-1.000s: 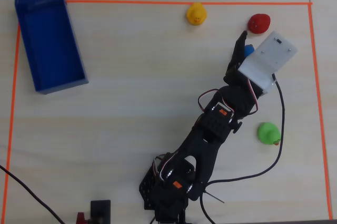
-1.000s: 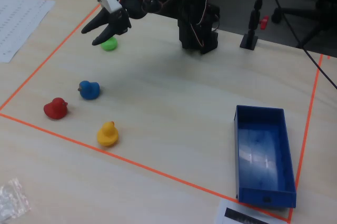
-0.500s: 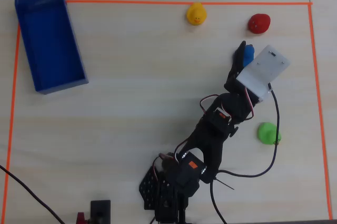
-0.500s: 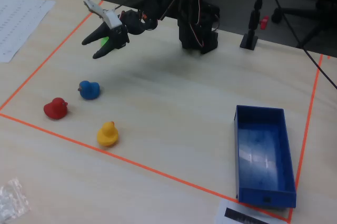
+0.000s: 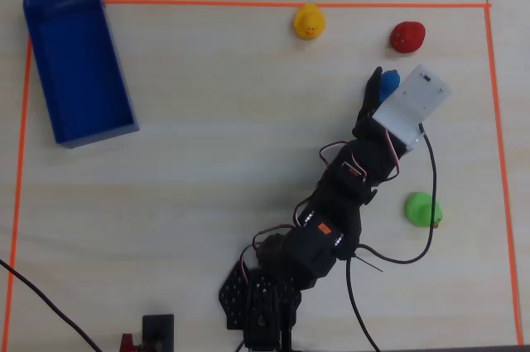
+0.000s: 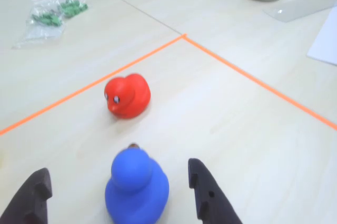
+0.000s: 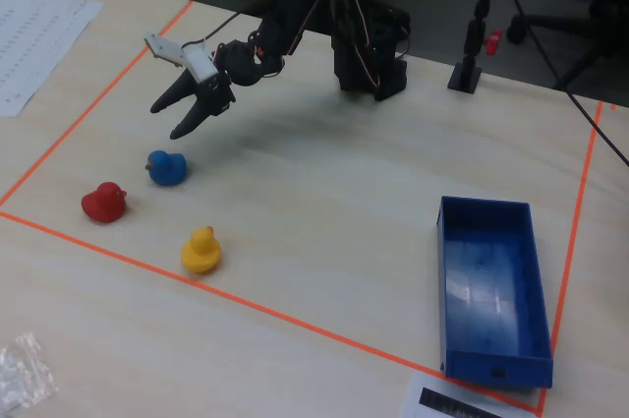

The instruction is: Grasp blue duck and put it into box.

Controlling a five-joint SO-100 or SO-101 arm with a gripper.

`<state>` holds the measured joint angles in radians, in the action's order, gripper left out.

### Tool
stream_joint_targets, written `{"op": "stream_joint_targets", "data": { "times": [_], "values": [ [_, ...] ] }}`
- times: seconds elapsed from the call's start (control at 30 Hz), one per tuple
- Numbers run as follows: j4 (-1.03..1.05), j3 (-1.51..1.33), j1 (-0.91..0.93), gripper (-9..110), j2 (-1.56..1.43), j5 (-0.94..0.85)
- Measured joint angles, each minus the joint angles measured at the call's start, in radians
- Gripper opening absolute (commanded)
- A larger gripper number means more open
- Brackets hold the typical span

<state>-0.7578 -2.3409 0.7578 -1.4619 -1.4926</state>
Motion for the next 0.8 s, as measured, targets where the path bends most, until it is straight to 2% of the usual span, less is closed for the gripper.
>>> {"op": "stream_joint_targets", "data": {
  "times": [0.8],
  "values": [
    [0.005, 0.210, -0.014, 35, 0.287, -0.021]
  ]
}}
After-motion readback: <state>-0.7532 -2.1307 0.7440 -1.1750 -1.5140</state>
